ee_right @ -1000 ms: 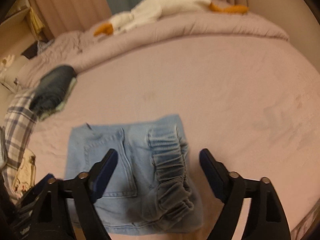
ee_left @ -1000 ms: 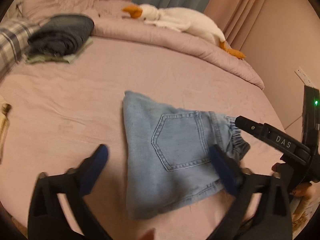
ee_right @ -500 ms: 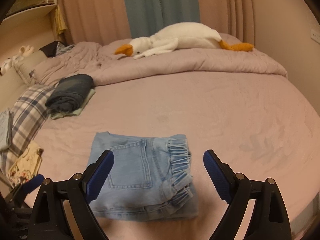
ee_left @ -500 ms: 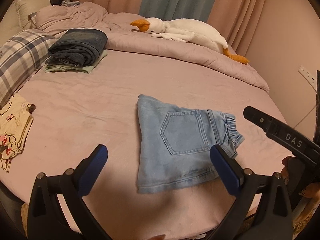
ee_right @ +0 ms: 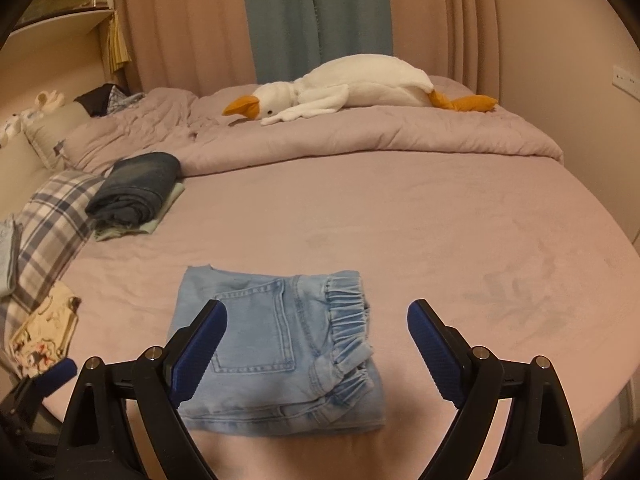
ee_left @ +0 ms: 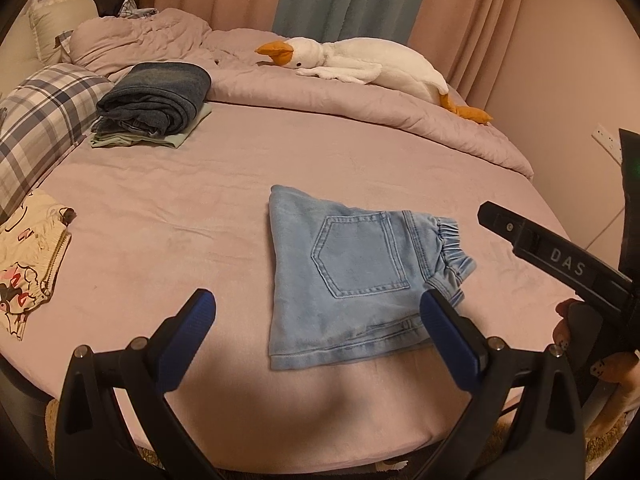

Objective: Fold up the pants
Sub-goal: 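Lower the folded jeans onto the bed and open both tools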

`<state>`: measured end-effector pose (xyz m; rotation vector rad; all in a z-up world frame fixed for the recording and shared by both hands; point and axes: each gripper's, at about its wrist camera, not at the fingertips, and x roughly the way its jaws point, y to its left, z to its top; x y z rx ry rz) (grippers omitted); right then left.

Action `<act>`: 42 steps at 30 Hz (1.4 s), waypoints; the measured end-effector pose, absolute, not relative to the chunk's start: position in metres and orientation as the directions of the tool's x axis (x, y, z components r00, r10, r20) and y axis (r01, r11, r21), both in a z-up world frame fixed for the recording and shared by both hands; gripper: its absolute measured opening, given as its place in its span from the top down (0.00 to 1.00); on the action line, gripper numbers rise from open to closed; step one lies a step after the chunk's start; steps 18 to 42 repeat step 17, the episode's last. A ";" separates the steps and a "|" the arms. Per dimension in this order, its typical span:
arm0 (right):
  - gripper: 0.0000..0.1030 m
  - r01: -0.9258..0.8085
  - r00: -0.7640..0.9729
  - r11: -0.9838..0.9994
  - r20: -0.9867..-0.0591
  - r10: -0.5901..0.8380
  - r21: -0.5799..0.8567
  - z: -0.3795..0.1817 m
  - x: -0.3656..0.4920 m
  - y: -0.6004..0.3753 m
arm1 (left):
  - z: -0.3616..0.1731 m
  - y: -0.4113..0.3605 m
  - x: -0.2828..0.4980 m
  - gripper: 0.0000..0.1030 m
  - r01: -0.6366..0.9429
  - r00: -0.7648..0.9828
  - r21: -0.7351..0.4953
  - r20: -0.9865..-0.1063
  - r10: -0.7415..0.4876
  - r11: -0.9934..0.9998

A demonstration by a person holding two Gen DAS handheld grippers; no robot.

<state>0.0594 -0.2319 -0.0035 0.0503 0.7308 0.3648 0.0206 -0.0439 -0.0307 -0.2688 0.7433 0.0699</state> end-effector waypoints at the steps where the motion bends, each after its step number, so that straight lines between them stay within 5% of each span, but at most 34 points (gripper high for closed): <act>1: 0.11 -0.301 0.685 0.938 -0.645 0.337 0.171 -0.004 0.060 -0.233 | -0.030 -0.046 0.020 0.01 -0.157 0.736 -0.215 -0.676 -0.031 0.964; 42: 0.11 -0.279 0.692 0.943 -0.644 0.327 0.179 -0.003 0.058 -0.244 | -0.025 -0.050 0.011 0.01 -0.161 0.755 -0.195 -0.656 -0.007 0.968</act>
